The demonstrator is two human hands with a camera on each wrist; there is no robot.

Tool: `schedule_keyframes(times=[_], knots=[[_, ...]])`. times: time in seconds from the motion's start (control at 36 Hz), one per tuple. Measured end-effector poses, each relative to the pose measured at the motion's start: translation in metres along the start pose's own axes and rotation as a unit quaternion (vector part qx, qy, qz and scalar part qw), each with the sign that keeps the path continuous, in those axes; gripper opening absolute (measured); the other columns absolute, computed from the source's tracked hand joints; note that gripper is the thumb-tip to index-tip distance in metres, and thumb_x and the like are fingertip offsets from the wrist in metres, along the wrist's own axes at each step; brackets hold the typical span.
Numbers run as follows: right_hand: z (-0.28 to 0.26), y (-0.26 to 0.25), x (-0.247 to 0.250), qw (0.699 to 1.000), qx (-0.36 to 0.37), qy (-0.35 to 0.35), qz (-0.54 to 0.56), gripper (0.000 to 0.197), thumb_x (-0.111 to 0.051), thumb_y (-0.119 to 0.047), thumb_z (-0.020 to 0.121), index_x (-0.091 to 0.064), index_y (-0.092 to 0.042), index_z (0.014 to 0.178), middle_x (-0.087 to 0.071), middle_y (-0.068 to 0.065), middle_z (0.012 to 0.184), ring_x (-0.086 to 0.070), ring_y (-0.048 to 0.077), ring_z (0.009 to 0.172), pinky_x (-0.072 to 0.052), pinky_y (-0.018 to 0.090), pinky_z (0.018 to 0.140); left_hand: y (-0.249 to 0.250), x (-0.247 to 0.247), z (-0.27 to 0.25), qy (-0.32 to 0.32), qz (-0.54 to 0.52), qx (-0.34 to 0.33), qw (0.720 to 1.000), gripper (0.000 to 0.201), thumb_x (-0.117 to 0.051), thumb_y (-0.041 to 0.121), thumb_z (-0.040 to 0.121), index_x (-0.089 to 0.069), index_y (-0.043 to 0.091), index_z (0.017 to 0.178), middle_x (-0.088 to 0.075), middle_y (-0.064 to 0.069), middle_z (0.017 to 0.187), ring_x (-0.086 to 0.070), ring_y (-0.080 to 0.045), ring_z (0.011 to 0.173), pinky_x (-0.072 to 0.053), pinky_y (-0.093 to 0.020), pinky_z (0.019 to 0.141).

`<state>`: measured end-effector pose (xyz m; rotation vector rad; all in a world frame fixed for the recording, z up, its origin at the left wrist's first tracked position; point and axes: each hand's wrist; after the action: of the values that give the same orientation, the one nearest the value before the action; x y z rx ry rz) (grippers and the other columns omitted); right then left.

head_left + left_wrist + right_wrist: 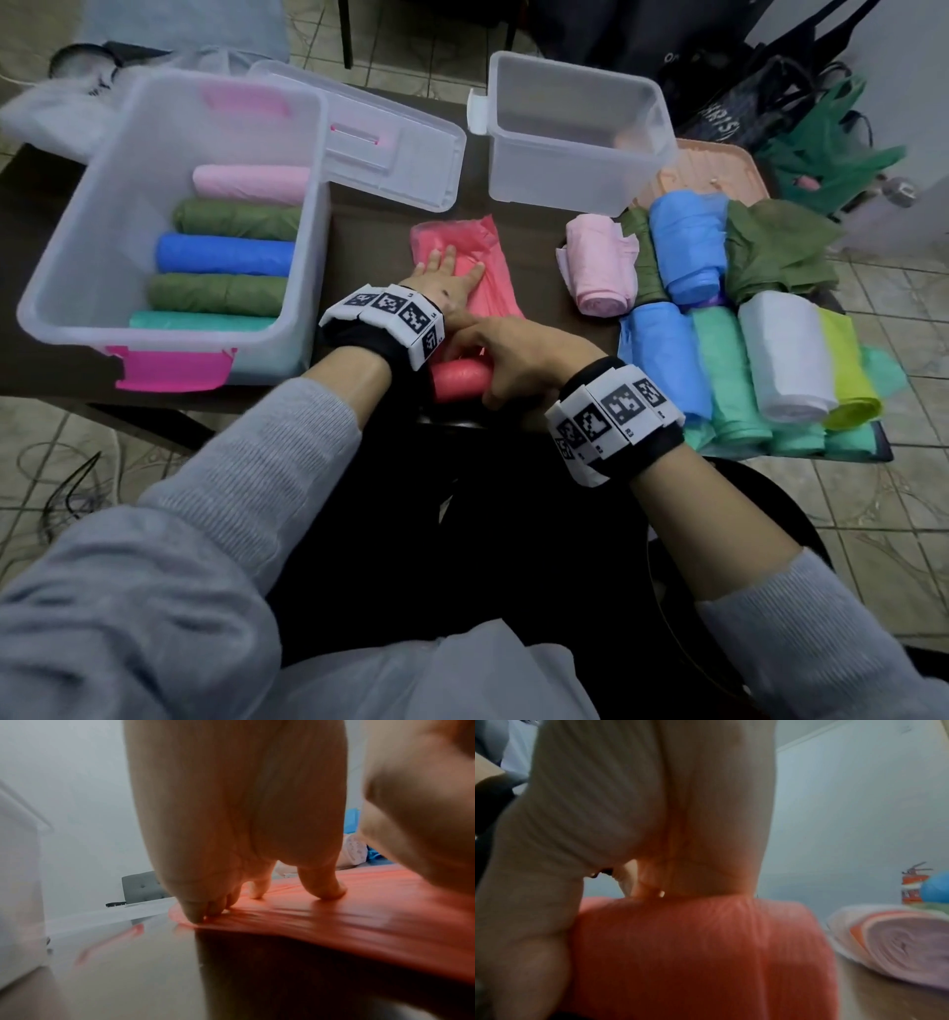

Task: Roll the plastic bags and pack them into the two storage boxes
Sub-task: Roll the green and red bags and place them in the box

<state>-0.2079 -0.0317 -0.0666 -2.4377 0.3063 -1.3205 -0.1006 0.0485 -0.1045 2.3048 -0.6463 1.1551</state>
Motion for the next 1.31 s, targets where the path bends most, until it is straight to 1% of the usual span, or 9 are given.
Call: schedule_keyframes(times=[0.22, 0.39, 0.69, 0.83, 0.89, 0.97, 1.06, 1.19, 1.31], knots=[[-0.006, 0.004, -0.004, 0.999, -0.009, 0.028, 0.038, 0.056, -0.073, -0.009, 0.067, -0.061, -0.023, 0.120, -0.059, -0.003, 0.106, -0.051, 0.010, 0.090, -0.038, 0.017, 0.074, 0.002, -0.001, -0.002, 0.004, 0.005, 0.008, 1.000, 0.082, -0.046, 0.051, 0.093, 0.007, 0.026, 0.151, 0.021, -0.015, 0.155, 0.017, -0.029, 0.144, 0.000, -0.045, 0.116], [-0.003, 0.007, -0.014, 0.996, -0.009, 0.060, 0.070, 0.060, -0.078, -0.012, 0.063, -0.056, -0.018, 0.119, -0.059, 0.001, 0.114, -0.055, 0.016, 0.100, -0.042, 0.023, 0.081, 0.000, 0.002, -0.003, -0.002, -0.010, -0.005, 1.000, 0.087, -0.056, 0.042, 0.090, 0.004, 0.026, 0.151, 0.019, -0.016, 0.155, 0.015, -0.031, 0.144, -0.001, -0.046, 0.116], [-0.003, 0.016, -0.009, 0.994, -0.010, 0.079, 0.072, 0.043, -0.082, -0.026, 0.068, -0.067, -0.019, 0.109, -0.057, -0.009, 0.089, -0.051, 0.007, 0.079, -0.034, 0.005, 0.056, -0.008, 0.012, -0.009, 0.040, -0.072, -0.015, 0.996, 0.073, -0.056, 0.034, 0.092, -0.015, 0.018, 0.151, 0.000, -0.013, 0.158, -0.004, -0.030, 0.146, -0.010, -0.043, 0.117], [0.003, 0.020, -0.005, 0.996, -0.026, 0.043, 0.073, 0.050, -0.076, -0.032, 0.075, -0.060, -0.024, 0.122, -0.060, -0.006, 0.099, -0.056, 0.012, 0.090, -0.038, 0.019, 0.071, -0.011, 0.006, -0.013, 0.108, -0.061, -0.013, 0.992, 0.059, -0.062, 0.029, 0.088, -0.038, 0.018, 0.141, -0.017, -0.011, 0.156, -0.021, -0.030, 0.142, -0.016, -0.049, 0.115], [0.005, 0.023, -0.002, 0.995, -0.041, 0.039, 0.086, 0.057, -0.075, -0.030, 0.077, -0.052, -0.021, 0.128, -0.054, -0.005, 0.105, -0.052, 0.013, 0.094, -0.037, 0.022, 0.080, -0.010, 0.004, -0.017, 0.148, -0.085, -0.011, 0.985, 0.049, -0.064, 0.024, 0.086, -0.049, 0.018, 0.133, -0.036, -0.011, 0.146, -0.039, -0.032, 0.132, -0.031, -0.047, 0.110], [0.009, 0.025, 0.002, 0.994, -0.056, 0.041, 0.080, 0.055, -0.076, -0.032, 0.077, -0.048, -0.013, 0.121, -0.050, -0.002, 0.105, -0.049, 0.016, 0.094, -0.037, 0.025, 0.073, -0.006, 0.006, -0.029, 0.175, -0.152, -0.014, 0.973, 0.023, -0.062, 0.019, 0.089, -0.065, 0.014, 0.111, -0.063, -0.008, 0.115, -0.059, -0.025, 0.107, -0.047, -0.038, 0.094], [0.015, 0.027, 0.005, 0.995, -0.056, 0.041, 0.072, 0.045, -0.075, -0.034, 0.077, -0.056, -0.013, 0.112, -0.056, 0.000, 0.101, -0.052, 0.017, 0.090, -0.038, 0.026, 0.072, -0.004, 0.009, -0.041, 0.157, -0.175, -0.003, 0.972, 0.012, -0.063, 0.021, 0.088, -0.071, 0.012, 0.091, -0.068, -0.004, 0.082, -0.066, -0.021, 0.087, -0.052, -0.033, 0.084], [0.022, 0.035, 0.006, 0.993, -0.075, 0.051, 0.071, 0.047, -0.071, -0.046, 0.078, -0.064, -0.021, 0.118, -0.057, 0.007, 0.107, -0.044, 0.016, 0.104, -0.037, 0.030, 0.091, -0.011, 0.004, -0.051, 0.125, -0.157, 0.020, 0.980, 0.020, -0.060, 0.033, 0.089, -0.071, 0.016, 0.093, -0.068, -0.010, 0.101, -0.062, -0.024, 0.091, -0.045, -0.029, 0.076], [0.021, 0.036, 0.004, 0.989, -0.070, 0.103, 0.081, 0.057, -0.075, -0.041, 0.075, -0.055, -0.016, 0.122, -0.058, 0.007, 0.113, -0.051, 0.019, 0.103, -0.038, 0.025, 0.084, -0.013, 0.000, -0.059, 0.099, -0.169, 0.009, 0.981, 0.025, -0.061, 0.035, 0.089, -0.069, 0.019, 0.107, -0.067, -0.009, 0.112, -0.062, -0.023, 0.101, -0.049, -0.032, 0.089]])
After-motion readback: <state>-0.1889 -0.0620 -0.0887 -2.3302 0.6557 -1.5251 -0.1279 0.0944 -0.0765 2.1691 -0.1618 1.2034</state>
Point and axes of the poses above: each hand's wrist, its own z-axis towards the middle knuckle, its own x-axis out of the back of the hand, y = z × x
